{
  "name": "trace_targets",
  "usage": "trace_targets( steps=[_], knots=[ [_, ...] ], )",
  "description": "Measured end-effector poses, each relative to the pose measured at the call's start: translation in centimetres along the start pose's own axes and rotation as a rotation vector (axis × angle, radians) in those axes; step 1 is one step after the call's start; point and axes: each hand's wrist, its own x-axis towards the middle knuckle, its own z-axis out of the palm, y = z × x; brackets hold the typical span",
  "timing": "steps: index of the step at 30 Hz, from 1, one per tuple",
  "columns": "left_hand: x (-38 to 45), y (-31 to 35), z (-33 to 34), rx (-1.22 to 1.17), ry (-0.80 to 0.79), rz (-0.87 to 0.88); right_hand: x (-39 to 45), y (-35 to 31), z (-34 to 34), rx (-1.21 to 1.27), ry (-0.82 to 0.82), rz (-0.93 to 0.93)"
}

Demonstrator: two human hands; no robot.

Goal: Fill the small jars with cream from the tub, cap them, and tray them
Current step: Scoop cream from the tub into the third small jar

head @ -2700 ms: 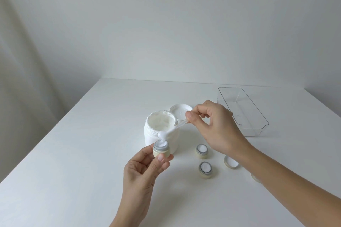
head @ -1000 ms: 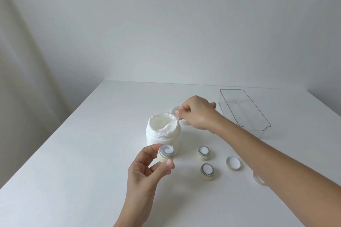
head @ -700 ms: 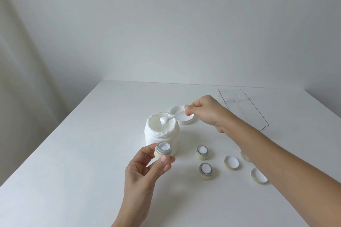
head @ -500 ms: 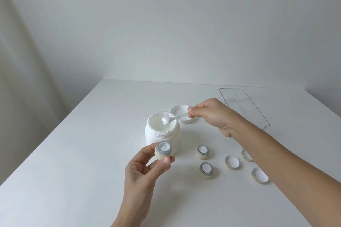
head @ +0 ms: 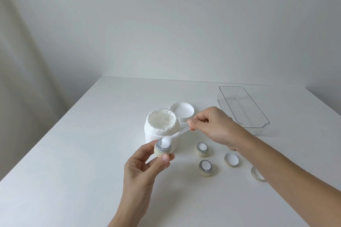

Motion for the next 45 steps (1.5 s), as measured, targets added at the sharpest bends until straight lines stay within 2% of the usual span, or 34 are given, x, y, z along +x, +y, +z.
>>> trace_targets(
  steps=[6,13,20,22,25,31,35,40,45],
  knots=[
    [0.0,0.1,0.1,0.002,0.001,-0.030,-0.6,0.0,-0.4,0.048,0.106,-0.063],
    [-0.1,0.0,0.0,-0.043,-0.008,-0.070,-2.0,0.3,1.5,0.065,0.353,-0.407],
    [0.1,0.1,0.0,-0.113,-0.016,-0.100,-3.2,1.3,2.6,-0.321,0.710,-0.859],
    [0.1,0.1,0.0,-0.127,-0.015,-0.104,-3.5,2.0,2.6,-0.399,0.752,-0.970],
    [0.1,0.1,0.0,-0.141,-0.013,-0.105,-3.8,2.6,2.5,-0.399,0.763,-1.030],
    [0.1,0.2,0.1,-0.167,-0.013,-0.100,-4.1,2.8,1.7,-0.366,0.815,-1.020],
    [0.1,0.1,0.0,-0.179,0.006,-0.072,-4.3,2.2,1.0,-0.264,0.827,-0.795],
    [0.1,0.0,0.1,-0.125,-0.021,0.015,-4.0,1.4,1.1,-0.067,0.563,-0.375],
    [0.1,-0.4,-0.1,-0.103,-0.019,0.046,-3.8,1.3,1.4,-0.043,0.426,-0.205]
  ],
)
